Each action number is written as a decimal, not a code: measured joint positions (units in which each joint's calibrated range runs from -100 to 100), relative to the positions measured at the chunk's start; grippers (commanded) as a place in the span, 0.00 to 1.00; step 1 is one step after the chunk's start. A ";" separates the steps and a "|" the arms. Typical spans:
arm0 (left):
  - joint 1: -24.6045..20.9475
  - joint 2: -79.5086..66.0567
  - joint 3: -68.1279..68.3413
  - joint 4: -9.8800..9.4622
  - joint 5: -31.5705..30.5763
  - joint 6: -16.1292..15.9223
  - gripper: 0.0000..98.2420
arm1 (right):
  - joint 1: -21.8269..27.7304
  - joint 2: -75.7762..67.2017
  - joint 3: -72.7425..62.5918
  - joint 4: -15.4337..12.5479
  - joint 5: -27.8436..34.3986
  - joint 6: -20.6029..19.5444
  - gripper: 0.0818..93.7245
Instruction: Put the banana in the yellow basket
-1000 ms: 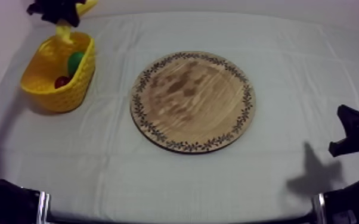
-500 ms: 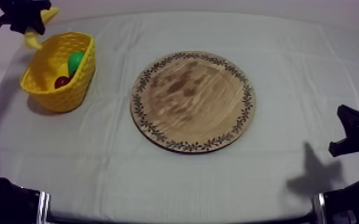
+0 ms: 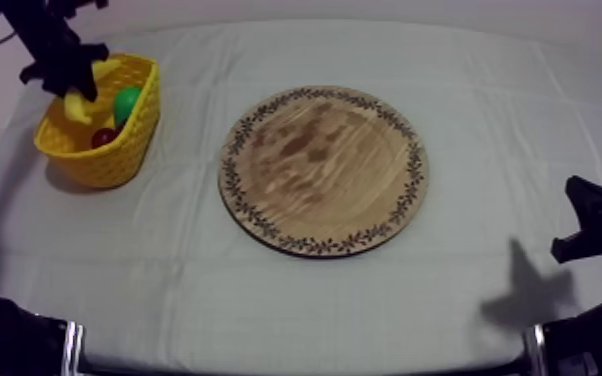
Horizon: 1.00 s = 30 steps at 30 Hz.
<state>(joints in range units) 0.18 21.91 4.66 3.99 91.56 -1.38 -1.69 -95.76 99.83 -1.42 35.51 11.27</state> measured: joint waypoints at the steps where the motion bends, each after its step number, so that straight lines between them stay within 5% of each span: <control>1: -0.10 0.88 0.71 0.00 -0.55 0.14 0.24 | 0.00 0.00 0.00 0.00 0.00 0.00 0.00; 4: -0.18 3.00 1.39 -0.12 -2.18 0.29 0.32 | 0.00 0.00 0.00 0.00 0.00 0.00 0.00; 12: 0.62 4.14 0.81 -1.23 -3.07 -0.75 0.80 | 0.00 0.00 0.00 0.00 0.00 0.00 0.00; 17: 1.11 1.86 1.82 -2.21 -3.30 -0.08 0.94 | 0.00 0.00 0.00 0.00 0.00 0.00 0.00; 21: 1.30 -1.49 2.89 -2.56 -3.86 0.35 0.92 | 0.00 0.00 0.00 0.00 0.00 0.00 0.00; 30: 2.96 -15.04 11.24 -3.04 -13.04 0.94 0.60 | 0.00 0.00 0.00 0.00 0.00 -0.03 0.00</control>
<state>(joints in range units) 3.14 6.87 15.89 0.95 78.51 -0.44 -1.69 -95.76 99.83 -1.42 35.51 11.24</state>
